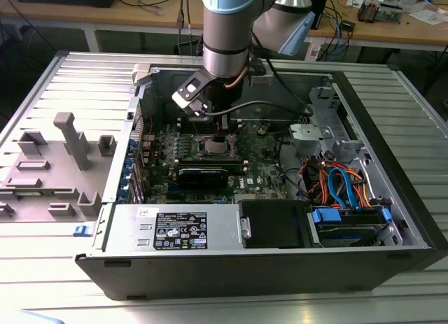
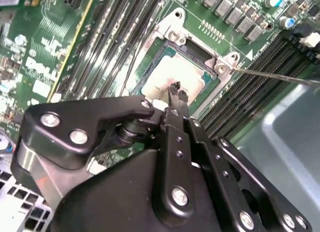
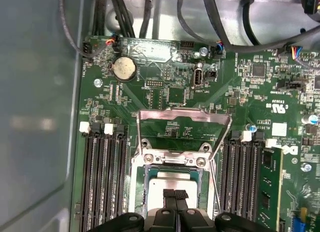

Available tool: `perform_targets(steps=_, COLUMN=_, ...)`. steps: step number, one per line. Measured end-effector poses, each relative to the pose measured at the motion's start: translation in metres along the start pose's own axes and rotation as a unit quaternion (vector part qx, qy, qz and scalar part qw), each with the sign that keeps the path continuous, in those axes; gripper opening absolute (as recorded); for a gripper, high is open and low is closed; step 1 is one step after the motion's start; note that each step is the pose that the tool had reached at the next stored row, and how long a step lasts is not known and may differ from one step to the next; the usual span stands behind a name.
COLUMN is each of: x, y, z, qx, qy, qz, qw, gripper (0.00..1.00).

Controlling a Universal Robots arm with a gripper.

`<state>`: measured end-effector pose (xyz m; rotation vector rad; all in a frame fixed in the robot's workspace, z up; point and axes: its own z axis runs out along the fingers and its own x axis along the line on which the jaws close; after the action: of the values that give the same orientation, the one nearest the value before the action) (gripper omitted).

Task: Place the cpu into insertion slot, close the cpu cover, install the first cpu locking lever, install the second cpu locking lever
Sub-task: 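Place the cpu into insertion slot, then close the cpu cover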

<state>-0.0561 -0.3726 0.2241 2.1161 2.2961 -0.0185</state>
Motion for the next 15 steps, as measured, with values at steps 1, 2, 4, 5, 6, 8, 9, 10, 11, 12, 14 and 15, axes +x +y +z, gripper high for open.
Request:
perform_targets(steps=1, x=-0.0001, y=0.0, z=-0.0028, qx=-0.0001, qy=-0.0002, qz=-0.001, qw=1.0, gripper=0.11)
perform_targets(steps=2, x=-0.0001, y=0.0, z=-0.0061, qx=0.0, qy=-0.0003, qz=-0.001, qw=1.0, gripper=0.11)
perform_targets(steps=4, x=-0.0003, y=0.0, z=-0.0147, qx=0.0, qy=-0.0003, qz=-0.001, qw=1.0, gripper=0.11)
perform_targets(steps=5, x=-0.0003, y=0.0, z=-0.0158, qx=-0.0001, qy=0.0, qz=-0.001, qw=1.0, gripper=0.11)
perform_targets(steps=6, x=-0.0003, y=0.0, z=-0.016, qx=-0.0002, qy=0.0003, qz=-0.001, qw=1.0, gripper=0.11)
perform_targets(steps=8, x=-0.0004, y=0.0, z=-0.0162, qx=-0.0001, qy=0.0003, qz=-0.001, qw=1.0, gripper=0.11)
perform_targets(steps=9, x=-0.0004, y=0.0001, z=-0.0162, qx=-0.0001, qy=0.0004, qz=-0.001, qw=1.0, gripper=0.11)
perform_targets(steps=10, x=-0.0003, y=0.0, z=-0.0162, qx=-0.0001, qy=0.0004, qz=-0.001, qw=1.0, gripper=0.11)
perform_targets(steps=11, x=-0.0003, y=0.0, z=-0.0162, qx=-0.0001, qy=0.0004, qz=-0.001, qw=1.0, gripper=0.11)
perform_targets(steps=12, x=-0.0005, y=0.0001, z=-0.0162, qx=0.0, qy=0.0004, qz=-0.001, qw=1.0, gripper=0.11)
perform_targets(steps=14, x=-0.0017, y=0.0018, z=-0.0162, qx=0.0001, qy=0.0002, qz=-0.001, qw=1.0, gripper=0.11)
perform_targets(steps=15, x=-0.0028, y=0.0038, z=-0.0161, qx=0.0003, qy=0.0001, qz=-0.001, qw=1.0, gripper=0.11)
